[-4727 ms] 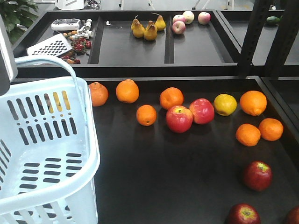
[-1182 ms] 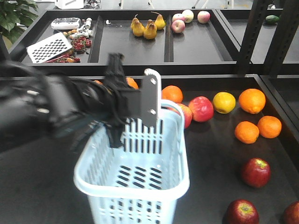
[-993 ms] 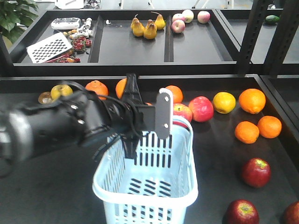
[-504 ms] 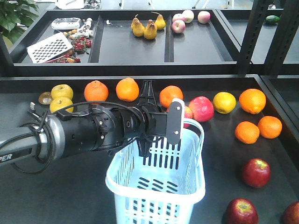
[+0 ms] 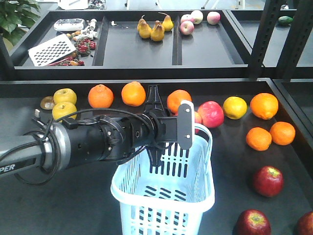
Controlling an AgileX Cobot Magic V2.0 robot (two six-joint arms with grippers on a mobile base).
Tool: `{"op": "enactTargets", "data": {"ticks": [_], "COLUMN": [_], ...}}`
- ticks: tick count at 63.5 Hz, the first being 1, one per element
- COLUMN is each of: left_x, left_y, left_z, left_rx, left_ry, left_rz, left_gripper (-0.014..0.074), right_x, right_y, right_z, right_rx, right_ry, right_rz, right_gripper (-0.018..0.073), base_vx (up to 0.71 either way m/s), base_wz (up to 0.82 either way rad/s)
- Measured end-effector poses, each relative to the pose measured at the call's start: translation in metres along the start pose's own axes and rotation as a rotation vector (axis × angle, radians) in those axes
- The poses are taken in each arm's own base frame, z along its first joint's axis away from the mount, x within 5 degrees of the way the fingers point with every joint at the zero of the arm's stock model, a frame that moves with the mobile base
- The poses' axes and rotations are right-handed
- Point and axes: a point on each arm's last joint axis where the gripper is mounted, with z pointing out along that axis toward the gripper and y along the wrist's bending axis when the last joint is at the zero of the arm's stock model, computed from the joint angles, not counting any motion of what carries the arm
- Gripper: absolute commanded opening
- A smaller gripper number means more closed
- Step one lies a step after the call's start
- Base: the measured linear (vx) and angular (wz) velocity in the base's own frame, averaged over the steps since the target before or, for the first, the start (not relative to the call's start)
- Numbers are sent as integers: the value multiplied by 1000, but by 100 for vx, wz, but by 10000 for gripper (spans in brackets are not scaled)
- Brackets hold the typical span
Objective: Pick three apples into basket with both arms
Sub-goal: 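Lower the basket with the left gripper onto the table among the fruit, then open the left gripper and lift it away from the basket handle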
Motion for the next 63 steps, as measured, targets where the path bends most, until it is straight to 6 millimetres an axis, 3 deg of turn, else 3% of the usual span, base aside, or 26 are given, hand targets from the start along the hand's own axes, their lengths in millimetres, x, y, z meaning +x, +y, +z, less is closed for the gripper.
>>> {"op": "enactTargets", "data": {"ticks": [13,20,43,63], "left_x": [-6,-7,1,0], "left_y": [5,9,12,10], "left_z": [-10,-15,-34,-76], "left_rx": [-19,-26,-9,213], "left_ry": [-22,-25,103,145], "left_rz": [-7,-39,-196,-261], "left_gripper": [631,729,695,673], "right_x": [0,0,0,0], "right_y": [0,0,0,0], "right_z": [0,0,0,0], "right_rx": [0,0,0,0], "right_ry": [0,0,0,0], "right_rz": [0,0,0,0], "right_gripper": [-9,-9,-9,-9], "base_vx": [0,0,0,0], "base_wz": [0,0,0,0]}}
